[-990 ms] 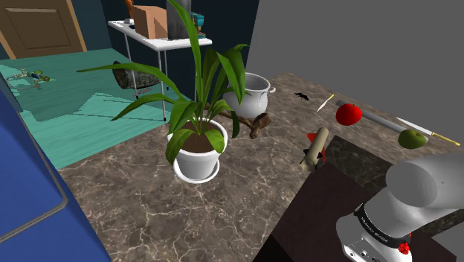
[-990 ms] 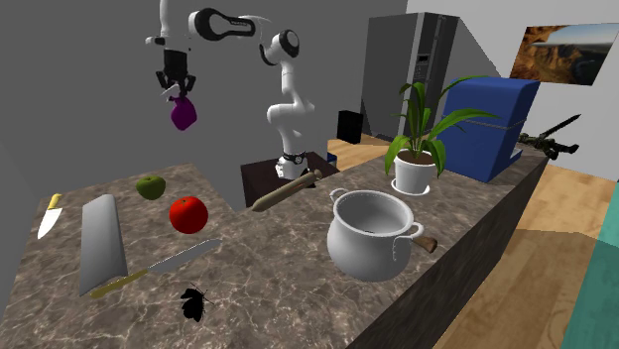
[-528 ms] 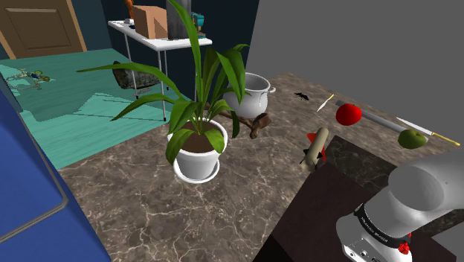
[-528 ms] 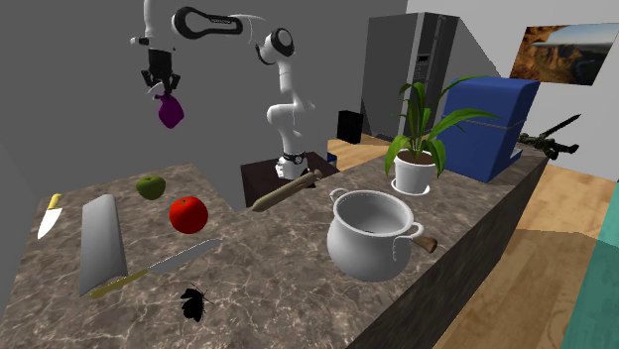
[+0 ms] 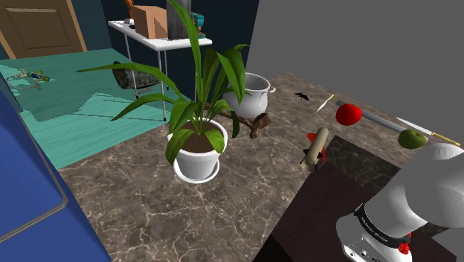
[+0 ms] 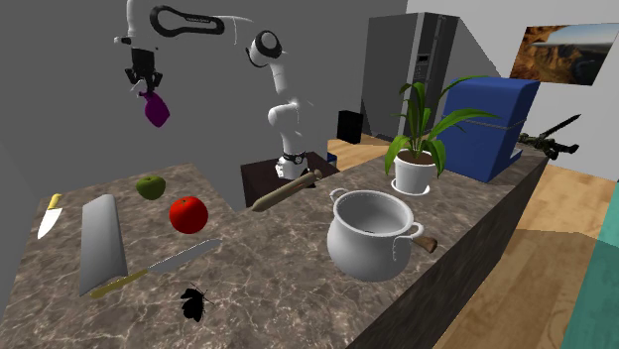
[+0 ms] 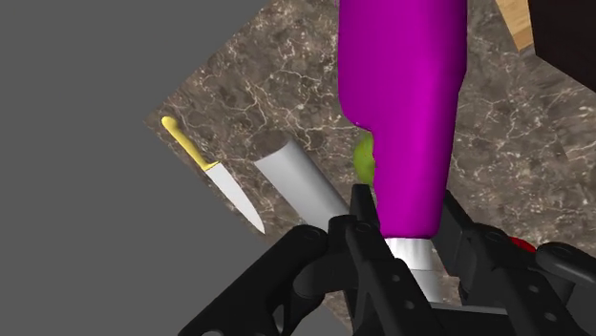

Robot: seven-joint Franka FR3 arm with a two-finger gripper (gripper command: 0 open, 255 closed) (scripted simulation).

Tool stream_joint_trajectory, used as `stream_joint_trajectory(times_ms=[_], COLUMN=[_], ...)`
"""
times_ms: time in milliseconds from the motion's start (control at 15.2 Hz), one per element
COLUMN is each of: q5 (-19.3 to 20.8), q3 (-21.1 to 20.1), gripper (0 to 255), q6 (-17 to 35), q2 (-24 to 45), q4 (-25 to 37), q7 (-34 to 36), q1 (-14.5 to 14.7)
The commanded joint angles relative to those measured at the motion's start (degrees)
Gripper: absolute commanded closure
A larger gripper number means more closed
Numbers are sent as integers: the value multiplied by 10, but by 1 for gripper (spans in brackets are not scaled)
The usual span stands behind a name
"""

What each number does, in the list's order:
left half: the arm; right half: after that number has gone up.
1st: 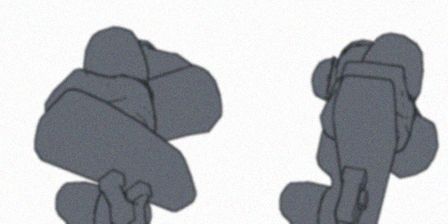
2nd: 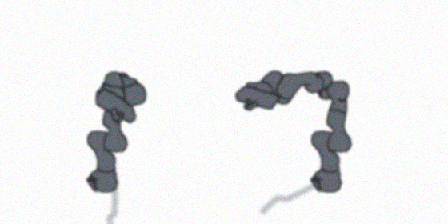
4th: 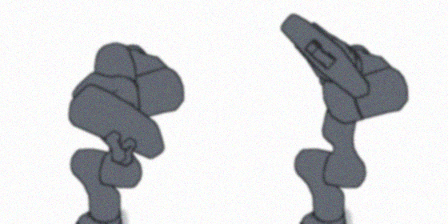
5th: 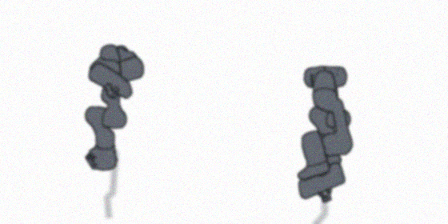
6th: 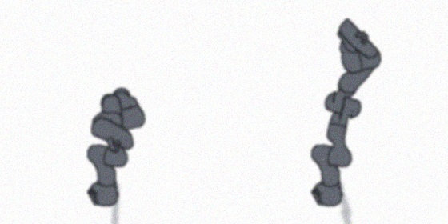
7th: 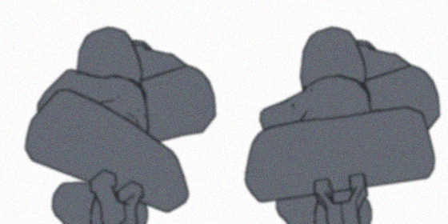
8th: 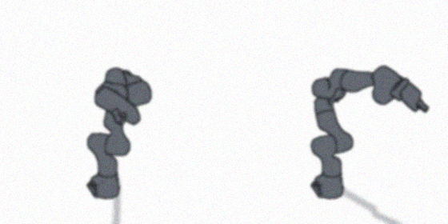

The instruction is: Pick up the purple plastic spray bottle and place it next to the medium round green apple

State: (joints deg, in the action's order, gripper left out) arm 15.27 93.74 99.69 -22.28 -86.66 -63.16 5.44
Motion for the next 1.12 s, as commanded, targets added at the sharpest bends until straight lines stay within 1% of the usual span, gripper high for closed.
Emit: stream_joint_trajectory(times_ms=[0,264,528,1056], q5=[29,30,31,39], q3=[65,53,48,49], gripper=[255,255,255,255], q6=[-20,13,45,105], q2=[-30,-31,-31,-36], q4=[52,11,-26,-91], q7=[-5,-4,-4,-1], q1=[76,53,36,18])
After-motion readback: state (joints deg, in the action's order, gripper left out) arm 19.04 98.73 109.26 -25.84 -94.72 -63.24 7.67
